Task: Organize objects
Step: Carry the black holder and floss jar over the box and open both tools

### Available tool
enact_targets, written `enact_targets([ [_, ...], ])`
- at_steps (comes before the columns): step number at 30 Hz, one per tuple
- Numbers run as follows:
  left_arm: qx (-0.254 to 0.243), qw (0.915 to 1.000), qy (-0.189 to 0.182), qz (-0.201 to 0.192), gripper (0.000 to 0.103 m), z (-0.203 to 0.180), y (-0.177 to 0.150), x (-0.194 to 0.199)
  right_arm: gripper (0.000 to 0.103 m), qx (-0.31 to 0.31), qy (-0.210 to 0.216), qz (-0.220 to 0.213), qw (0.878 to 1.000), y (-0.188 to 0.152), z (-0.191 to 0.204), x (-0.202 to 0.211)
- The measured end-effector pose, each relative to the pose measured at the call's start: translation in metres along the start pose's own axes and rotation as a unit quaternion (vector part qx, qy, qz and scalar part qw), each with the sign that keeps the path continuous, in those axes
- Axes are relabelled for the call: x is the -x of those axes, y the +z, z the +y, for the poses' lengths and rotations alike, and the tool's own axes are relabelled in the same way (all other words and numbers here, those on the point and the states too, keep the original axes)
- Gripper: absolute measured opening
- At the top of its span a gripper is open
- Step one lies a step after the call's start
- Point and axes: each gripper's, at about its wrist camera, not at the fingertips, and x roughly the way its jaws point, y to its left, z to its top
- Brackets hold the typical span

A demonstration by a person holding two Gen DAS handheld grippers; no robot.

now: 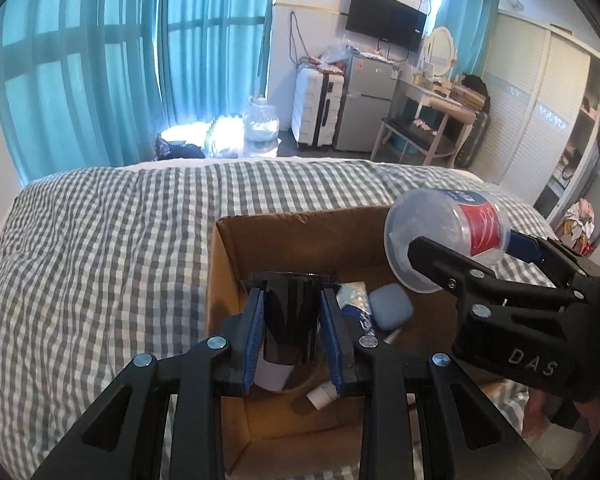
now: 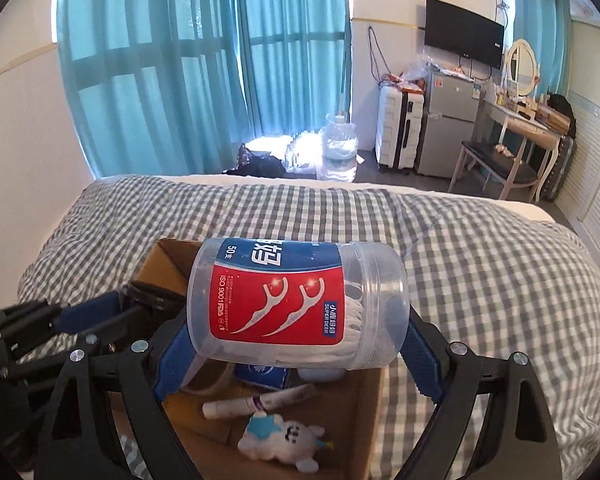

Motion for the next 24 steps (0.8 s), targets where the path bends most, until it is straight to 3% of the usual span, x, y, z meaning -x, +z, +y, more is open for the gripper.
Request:
enact_targets([
  [9,-0.030,0.9988,-0.002,-0.038,0.028,-0.002,0.008,-0.008,0.089,0.000,-0.012,0.009,1.000,0.000,0.003,-0.031],
  [15,-0.035,0.9986,-0.009,-0.038,0.028,-0.002,0.017,-0.011,0.089,0.016,-0.039,0.003,0.999,0.004,0.008,-0.030],
  [21,-0.028,0.9981,-0.045,-0.030,0.029,-0.007,0.015,-0.002,0.094,-0.008,-0.039,-0.010,0.999,0.014,-0.001,-0.017],
  [24,-0.031,0.9984,-0.038,-0.028,0.036,-0.012,0.015,0.003,0.094,-0.009,-0.049,-0.010,0.999,0.017,-0.004,-0.009],
])
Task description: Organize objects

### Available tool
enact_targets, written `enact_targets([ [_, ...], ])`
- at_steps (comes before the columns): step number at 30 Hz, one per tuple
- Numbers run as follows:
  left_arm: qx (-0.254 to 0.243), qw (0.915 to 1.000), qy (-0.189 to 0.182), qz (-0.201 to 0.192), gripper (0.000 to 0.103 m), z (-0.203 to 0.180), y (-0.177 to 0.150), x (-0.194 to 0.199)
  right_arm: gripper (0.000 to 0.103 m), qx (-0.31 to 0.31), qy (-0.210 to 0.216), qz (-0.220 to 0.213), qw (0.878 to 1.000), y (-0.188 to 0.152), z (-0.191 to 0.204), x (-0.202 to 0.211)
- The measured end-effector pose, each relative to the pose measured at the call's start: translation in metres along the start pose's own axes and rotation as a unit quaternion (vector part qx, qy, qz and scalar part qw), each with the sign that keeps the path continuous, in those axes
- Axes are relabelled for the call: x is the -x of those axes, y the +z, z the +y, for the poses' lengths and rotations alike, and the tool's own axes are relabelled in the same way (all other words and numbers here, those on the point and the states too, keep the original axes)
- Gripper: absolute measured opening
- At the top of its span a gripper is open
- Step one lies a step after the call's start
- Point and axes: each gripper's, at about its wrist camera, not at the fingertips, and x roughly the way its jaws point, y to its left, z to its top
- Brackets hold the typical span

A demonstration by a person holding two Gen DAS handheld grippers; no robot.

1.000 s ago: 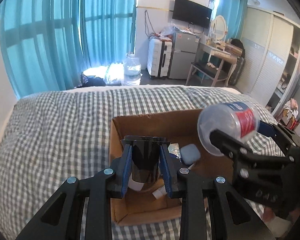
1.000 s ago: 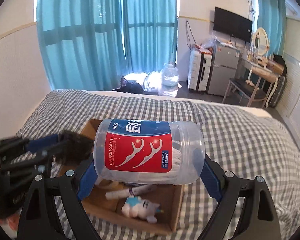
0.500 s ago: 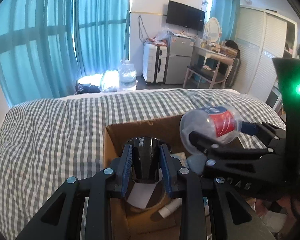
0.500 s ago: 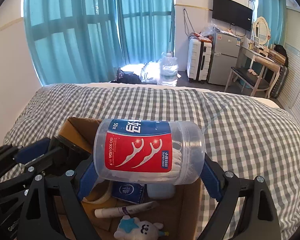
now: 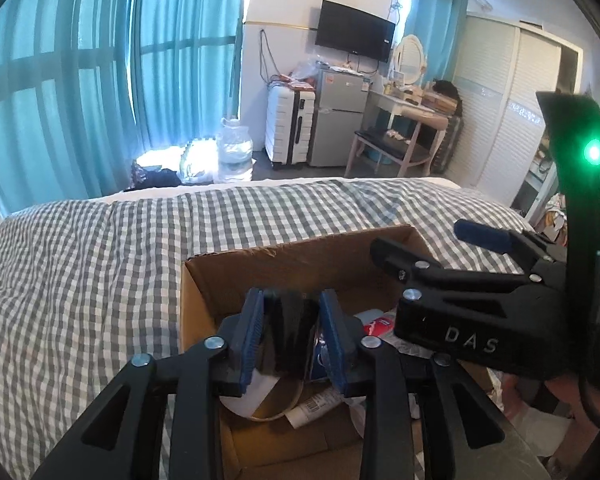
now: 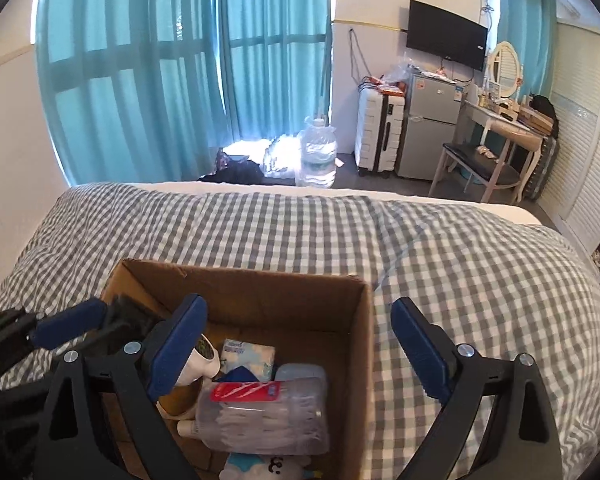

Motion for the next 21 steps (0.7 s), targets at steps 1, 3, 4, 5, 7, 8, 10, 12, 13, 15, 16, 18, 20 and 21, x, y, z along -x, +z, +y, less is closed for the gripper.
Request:
enact_targets([
  [1,0.000,1.0000,0.002,0.001,0.047,-0.001,0.000,0.002,0.094,-0.001,-0.003,0.001,1.000,0.001,-0.002,0.003],
  [3,0.001,1.0000,0.007,0.003,0.068,-0.003,0.001,0.007,0.094,-0.009,0.001,0.006,1.000,0.003,-0.009,0.011],
  [4,0.001,1.0000,0.009,-0.001,0.072,-0.005,0.002,0.012,0.094,-0.014,0.003,0.006,1.000,0.004,-0.013,0.016],
  [5,0.000,0.9999,0.009,-0.008,0.073,-0.006,0.003,0.018,0.095,-0.018,0.005,0.005,1.000,0.006,-0.016,0.022],
  [7,-0.009,0.9998,0.013,-0.013,0.079,-0.011,0.008,0.030,0.096,-0.017,0.004,-0.003,1.000,0.010,-0.020,0.037],
  [8,-0.013,0.9996,0.020,-0.017,0.082,-0.013,0.010,0.036,0.097,-0.016,0.003,-0.007,1.000,0.011,-0.020,0.043],
  [10,-0.017,0.9990,0.032,-0.026,0.084,-0.016,0.016,0.049,0.098,-0.016,0.002,-0.016,1.000,0.016,-0.022,0.058],
  [12,-0.019,0.9985,0.040,-0.033,0.084,-0.020,0.021,0.065,0.099,-0.018,0.003,-0.028,0.999,0.020,-0.022,0.076],
  [13,-0.019,0.9982,0.044,-0.036,0.084,-0.022,0.024,0.072,0.099,-0.016,0.001,-0.036,0.999,0.023,-0.023,0.089],
  [15,-0.021,0.9973,0.055,-0.044,0.091,-0.025,0.028,0.088,0.099,-0.011,-0.007,-0.049,0.999,0.028,-0.023,0.106],
  [16,-0.022,0.9968,0.060,-0.049,0.094,-0.022,0.029,0.094,0.099,-0.010,-0.008,-0.056,0.998,0.030,-0.024,0.117],
  [18,-0.025,0.9951,0.069,-0.066,0.095,-0.025,0.033,0.118,0.100,-0.008,-0.005,-0.067,0.998,0.035,-0.024,0.139],
  [20,-0.024,0.9943,0.073,-0.074,0.096,-0.028,0.037,0.135,0.100,-0.008,-0.005,-0.083,0.996,0.038,-0.024,0.165],
  [21,-0.022,0.9936,0.077,-0.080,0.097,-0.029,0.039,0.147,0.100,-0.008,-0.005,-0.089,0.996,0.039,-0.023,0.175],
])
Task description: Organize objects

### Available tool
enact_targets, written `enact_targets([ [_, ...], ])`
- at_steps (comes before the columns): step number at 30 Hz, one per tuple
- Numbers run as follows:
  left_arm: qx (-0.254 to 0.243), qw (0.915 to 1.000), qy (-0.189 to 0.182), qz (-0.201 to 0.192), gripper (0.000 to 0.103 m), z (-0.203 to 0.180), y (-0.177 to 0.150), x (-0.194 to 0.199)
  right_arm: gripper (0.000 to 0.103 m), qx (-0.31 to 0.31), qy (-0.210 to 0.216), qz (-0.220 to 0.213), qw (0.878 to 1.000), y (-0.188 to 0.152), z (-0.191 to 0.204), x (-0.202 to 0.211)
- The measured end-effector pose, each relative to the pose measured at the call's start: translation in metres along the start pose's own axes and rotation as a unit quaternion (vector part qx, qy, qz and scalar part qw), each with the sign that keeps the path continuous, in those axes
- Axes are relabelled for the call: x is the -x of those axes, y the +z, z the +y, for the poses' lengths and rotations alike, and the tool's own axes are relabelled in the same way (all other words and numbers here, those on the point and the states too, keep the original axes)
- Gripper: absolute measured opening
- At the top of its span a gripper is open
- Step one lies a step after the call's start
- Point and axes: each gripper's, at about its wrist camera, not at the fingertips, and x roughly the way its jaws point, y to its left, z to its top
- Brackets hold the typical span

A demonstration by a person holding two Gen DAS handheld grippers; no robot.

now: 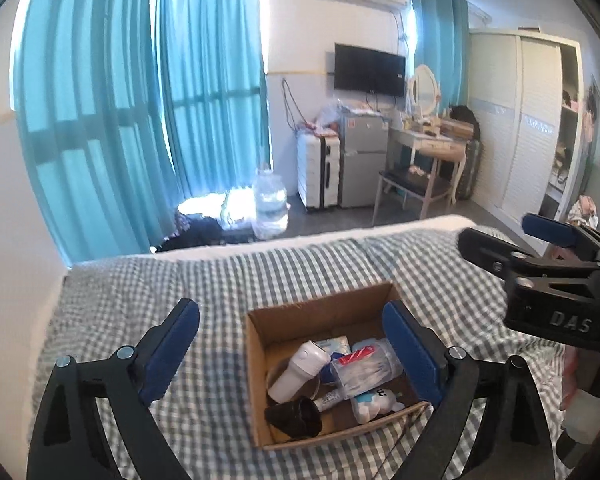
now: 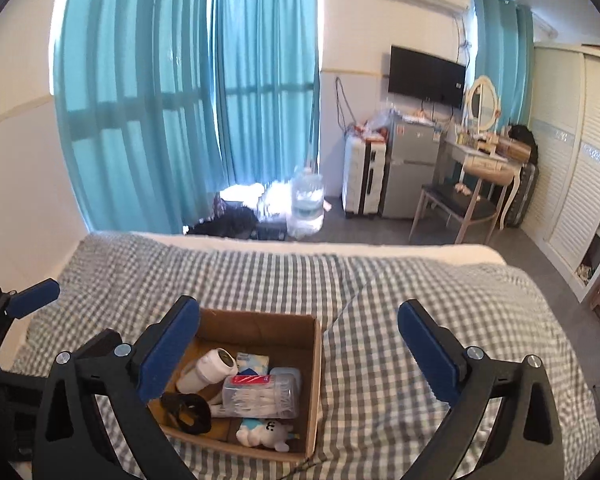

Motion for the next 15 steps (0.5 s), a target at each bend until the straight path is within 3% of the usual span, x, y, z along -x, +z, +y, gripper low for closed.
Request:
enact_targets([
  [7,0.000,0.9985,0.026,-0.047,0.101,-0.004,0.019,0.075,0.102,0.004,-0.001,-0.045,0.999,0.011,0.002,0.081],
  [15,0.005,0.9959,0.038,-0.082,0.103,-0.013,0.013,0.143,0.102,0.001,0.001,-0.084,0.997,0.001,-0.003,0.158],
])
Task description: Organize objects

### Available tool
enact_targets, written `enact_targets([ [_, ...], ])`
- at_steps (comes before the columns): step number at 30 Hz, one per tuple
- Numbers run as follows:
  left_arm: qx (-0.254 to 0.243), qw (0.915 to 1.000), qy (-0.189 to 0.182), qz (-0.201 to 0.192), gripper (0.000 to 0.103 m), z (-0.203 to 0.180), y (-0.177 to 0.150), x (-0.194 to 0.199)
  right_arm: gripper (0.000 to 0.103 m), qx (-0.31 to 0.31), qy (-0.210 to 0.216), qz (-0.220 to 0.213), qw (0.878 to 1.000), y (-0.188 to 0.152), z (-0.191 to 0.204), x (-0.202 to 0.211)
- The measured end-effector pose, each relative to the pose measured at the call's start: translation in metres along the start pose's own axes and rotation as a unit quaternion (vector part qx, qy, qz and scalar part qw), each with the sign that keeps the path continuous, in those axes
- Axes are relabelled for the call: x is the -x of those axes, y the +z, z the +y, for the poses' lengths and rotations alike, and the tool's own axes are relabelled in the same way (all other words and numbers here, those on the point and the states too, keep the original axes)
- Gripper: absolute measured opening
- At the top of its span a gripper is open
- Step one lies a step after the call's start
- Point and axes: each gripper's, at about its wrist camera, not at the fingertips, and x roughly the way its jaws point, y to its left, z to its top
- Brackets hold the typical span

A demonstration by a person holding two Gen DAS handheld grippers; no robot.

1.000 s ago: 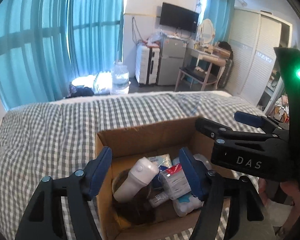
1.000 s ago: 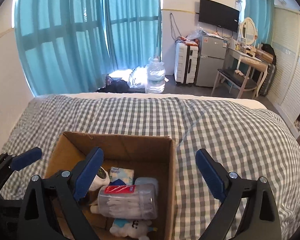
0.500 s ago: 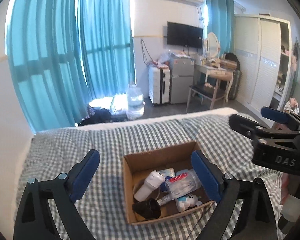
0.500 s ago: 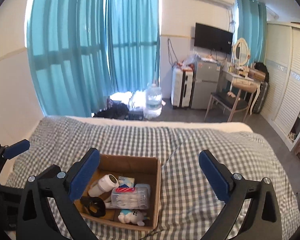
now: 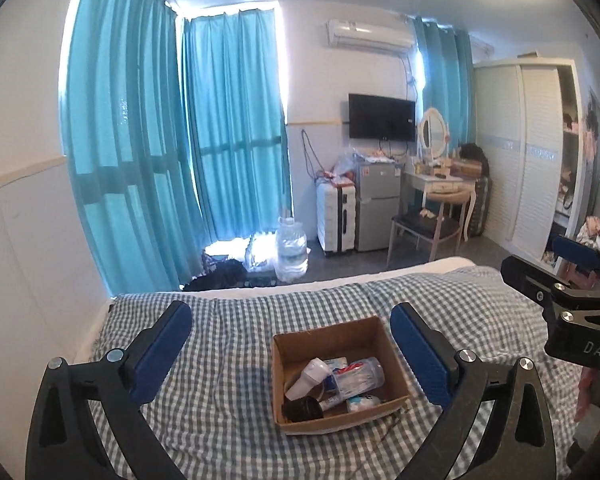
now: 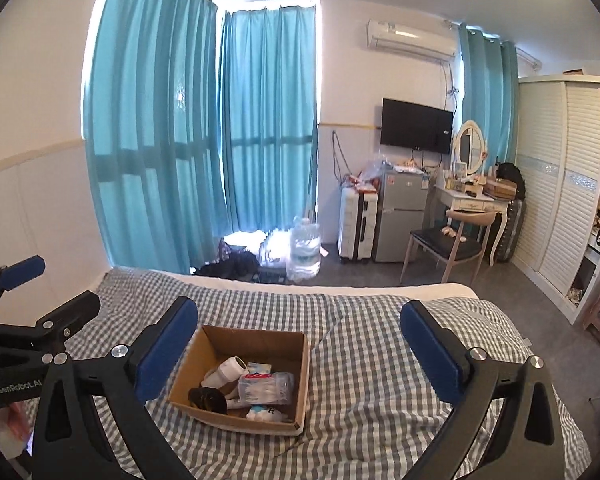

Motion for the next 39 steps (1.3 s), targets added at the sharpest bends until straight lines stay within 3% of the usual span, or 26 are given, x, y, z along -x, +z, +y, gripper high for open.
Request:
enact_targets([
  [9,0.002,1.0000,0.002,-0.005,0.103,-0.006,-0.032,0.040,0.102,0.012,0.006,-0.022,1.000,-0.033,0.016,0.050],
  [16,0.030,0.9992,0.022,-0.016,0.103,-0.001,-0.081,0.058,0.102,0.019,-0.008,-0.055,0.998,-0.097,0.018,0.063],
  [21,0.018,0.9962,0.082,-0.022,0.103,-0.005,-0.132,0.055,0.102,0.026,-0.014,-0.069,0.997,-0.143,0.018,0.062],
  [27,0.050,0.9957,0.071,-0.032,0.103,0.003,-0.176,0.065,0.103,-0.005,-0.001,-0.051,0.999,-0.187,0.014,0.053],
  [32,0.042,0.9969,0.064,-0.016,0.103,0.003,-0.193,0.062,0.103,-0.017,-0.013,-0.035,0.999,-0.217,0.009,0.046],
  [39,0.021,0.9974,0.069,-0.009,0.103,-0.003,-0.204,0.058,0.103,-0.011,-0.020,-0.021,1.000,-0.227,0.009,0.040],
])
